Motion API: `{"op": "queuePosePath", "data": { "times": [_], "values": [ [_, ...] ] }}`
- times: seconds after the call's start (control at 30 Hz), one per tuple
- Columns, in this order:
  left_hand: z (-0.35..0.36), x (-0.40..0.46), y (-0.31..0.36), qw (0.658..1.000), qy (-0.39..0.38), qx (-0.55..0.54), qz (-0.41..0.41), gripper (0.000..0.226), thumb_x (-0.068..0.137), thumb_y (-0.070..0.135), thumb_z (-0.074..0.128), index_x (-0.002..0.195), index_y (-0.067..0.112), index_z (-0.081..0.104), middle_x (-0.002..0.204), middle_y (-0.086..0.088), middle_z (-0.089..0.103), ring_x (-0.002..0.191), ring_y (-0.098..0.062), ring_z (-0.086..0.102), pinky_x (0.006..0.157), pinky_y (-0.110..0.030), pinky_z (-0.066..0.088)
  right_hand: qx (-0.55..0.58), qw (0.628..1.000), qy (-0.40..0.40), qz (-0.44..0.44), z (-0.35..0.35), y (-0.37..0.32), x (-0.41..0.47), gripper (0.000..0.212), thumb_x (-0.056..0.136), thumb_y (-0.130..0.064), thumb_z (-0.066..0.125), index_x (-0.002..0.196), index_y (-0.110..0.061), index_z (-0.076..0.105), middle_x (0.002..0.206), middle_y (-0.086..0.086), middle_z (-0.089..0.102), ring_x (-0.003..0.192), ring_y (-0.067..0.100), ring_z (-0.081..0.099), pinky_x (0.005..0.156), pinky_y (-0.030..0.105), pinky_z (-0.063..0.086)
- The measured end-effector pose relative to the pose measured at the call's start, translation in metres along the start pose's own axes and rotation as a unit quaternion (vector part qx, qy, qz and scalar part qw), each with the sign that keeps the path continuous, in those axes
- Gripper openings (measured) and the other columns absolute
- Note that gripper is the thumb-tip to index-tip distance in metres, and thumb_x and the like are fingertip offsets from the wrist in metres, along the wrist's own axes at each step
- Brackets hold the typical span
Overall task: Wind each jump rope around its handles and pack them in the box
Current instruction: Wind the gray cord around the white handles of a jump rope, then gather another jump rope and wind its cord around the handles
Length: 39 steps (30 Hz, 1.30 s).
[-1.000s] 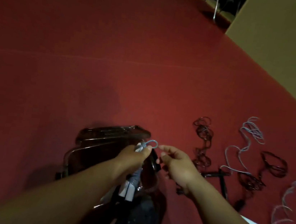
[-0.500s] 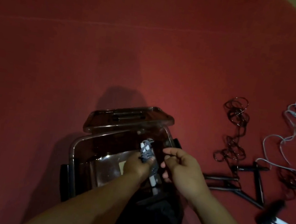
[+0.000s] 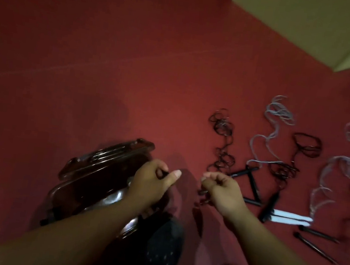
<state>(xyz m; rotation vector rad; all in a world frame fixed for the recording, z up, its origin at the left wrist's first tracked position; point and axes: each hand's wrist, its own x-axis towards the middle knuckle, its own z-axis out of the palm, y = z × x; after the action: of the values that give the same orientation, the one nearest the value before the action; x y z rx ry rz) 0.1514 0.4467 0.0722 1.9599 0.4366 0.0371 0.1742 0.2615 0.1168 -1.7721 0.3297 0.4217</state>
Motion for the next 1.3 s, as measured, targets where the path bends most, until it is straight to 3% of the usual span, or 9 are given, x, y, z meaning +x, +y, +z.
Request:
{"op": "queuePosePath", "data": {
  "times": [0.13, 0.23, 0.47, 0.57, 0.63, 0.77, 0.87, 1.17, 1.3],
  "values": [
    [0.036, -0.001, 0.096, 0.982, -0.158, 0.011, 0.107, 0.045, 0.069, 0.063, 0.073, 0.077, 0.021, 0.059, 0.065, 0.007, 0.052, 0.058, -0.012, 0.048, 0.063, -0.034, 0.044, -0.005, 0.994, 0.093, -0.052, -0.086, -0.02, -0.038, 0.012, 0.091, -0.015, 0.067, 0.08, -0.011, 0.068, 0.057, -0.007, 0.056, 0.046, 0.005, 0.045, 0.04, 0.014, 0.036],
    [0.072, -0.008, 0.167, 0.932, -0.268, 0.149, 0.194, 0.04, 0.077, 0.059, 0.071, 0.083, 0.021, 0.061, 0.066, 0.011, 0.058, 0.058, -0.008, 0.052, 0.057, -0.025, 0.039, -0.024, 0.987, 0.141, -0.075, -0.147, -0.025, -0.07, 0.017, 0.089, -0.023, 0.069, 0.079, -0.01, 0.068, 0.059, -0.003, 0.052, 0.051, 0.011, 0.043, 0.043, 0.019, 0.036],
    [0.182, -0.099, 0.313, 0.665, -0.434, 0.424, 0.434, 0.042, 0.083, 0.065, 0.061, 0.101, 0.027, 0.062, 0.081, 0.011, 0.06, 0.08, -0.015, 0.056, 0.073, -0.026, 0.044, 0.004, 0.946, 0.322, -0.033, -0.291, 0.029, -0.17, 0.025, 0.086, -0.033, 0.072, 0.075, -0.011, 0.068, 0.056, -0.008, 0.055, 0.049, 0.007, 0.045, 0.052, 0.021, 0.04],
    [0.231, -0.145, 0.32, 0.611, -0.465, 0.435, 0.47, 0.041, 0.085, 0.063, 0.058, 0.104, 0.027, 0.063, 0.086, 0.01, 0.061, 0.087, -0.017, 0.058, 0.08, -0.028, 0.048, 0.043, 0.921, 0.387, 0.03, -0.329, 0.081, -0.208, 0.034, 0.083, -0.04, 0.074, 0.078, -0.006, 0.069, 0.065, -0.001, 0.06, 0.057, 0.012, 0.048, 0.06, 0.027, 0.042],
    [0.268, -0.172, 0.302, 0.62, -0.481, 0.421, 0.454, 0.041, 0.086, 0.064, 0.057, 0.1, 0.025, 0.064, 0.092, 0.005, 0.066, 0.09, -0.02, 0.061, 0.082, -0.032, 0.051, 0.074, 0.898, 0.427, 0.078, -0.344, 0.119, -0.232, 0.037, 0.082, -0.042, 0.074, 0.079, -0.005, 0.069, 0.069, 0.003, 0.062, 0.059, 0.016, 0.05, 0.062, 0.03, 0.042],
    [0.325, -0.209, 0.226, 0.697, -0.509, 0.366, 0.348, 0.034, 0.087, 0.058, 0.059, 0.082, 0.024, 0.06, 0.092, 0.002, 0.067, 0.092, -0.021, 0.063, 0.084, -0.032, 0.052, 0.125, 0.864, 0.464, 0.149, -0.352, 0.192, -0.254, 0.035, 0.081, -0.043, 0.075, 0.074, -0.009, 0.068, 0.071, 0.006, 0.064, 0.057, 0.018, 0.051, 0.056, 0.029, 0.042],
    [0.349, -0.223, 0.157, 0.714, -0.525, 0.371, 0.277, 0.03, 0.088, 0.052, 0.062, 0.078, 0.024, 0.056, 0.085, 0.004, 0.064, 0.093, -0.021, 0.064, 0.074, -0.026, 0.044, 0.141, 0.852, 0.468, 0.188, -0.348, 0.238, -0.245, 0.04, 0.081, -0.043, 0.074, 0.066, -0.008, 0.064, 0.061, 0.007, 0.057, 0.053, 0.021, 0.048, 0.054, 0.031, 0.042],
    [0.415, -0.226, 0.07, 0.712, -0.488, 0.41, 0.295, 0.057, 0.081, 0.053, 0.069, 0.127, 0.024, 0.054, 0.128, -0.003, 0.052, 0.121, -0.024, 0.051, 0.101, -0.033, 0.043, 0.201, 0.832, 0.426, 0.294, -0.324, 0.337, -0.187, 0.043, 0.078, -0.046, 0.073, 0.077, -0.004, 0.071, 0.06, 0.005, 0.062, 0.055, 0.02, 0.052, 0.058, 0.035, 0.045],
    [0.454, -0.241, 0.063, 0.663, -0.484, 0.419, 0.389, 0.079, 0.078, 0.058, 0.07, 0.142, 0.026, 0.039, 0.138, 0.002, 0.041, 0.13, -0.022, 0.038, 0.106, -0.034, 0.036, 0.215, 0.821, 0.424, 0.316, -0.324, 0.363, -0.176, 0.034, 0.081, -0.045, 0.071, 0.074, -0.013, 0.07, 0.067, 0.001, 0.067, 0.058, 0.018, 0.056, 0.063, 0.034, 0.048]
  ]
}}
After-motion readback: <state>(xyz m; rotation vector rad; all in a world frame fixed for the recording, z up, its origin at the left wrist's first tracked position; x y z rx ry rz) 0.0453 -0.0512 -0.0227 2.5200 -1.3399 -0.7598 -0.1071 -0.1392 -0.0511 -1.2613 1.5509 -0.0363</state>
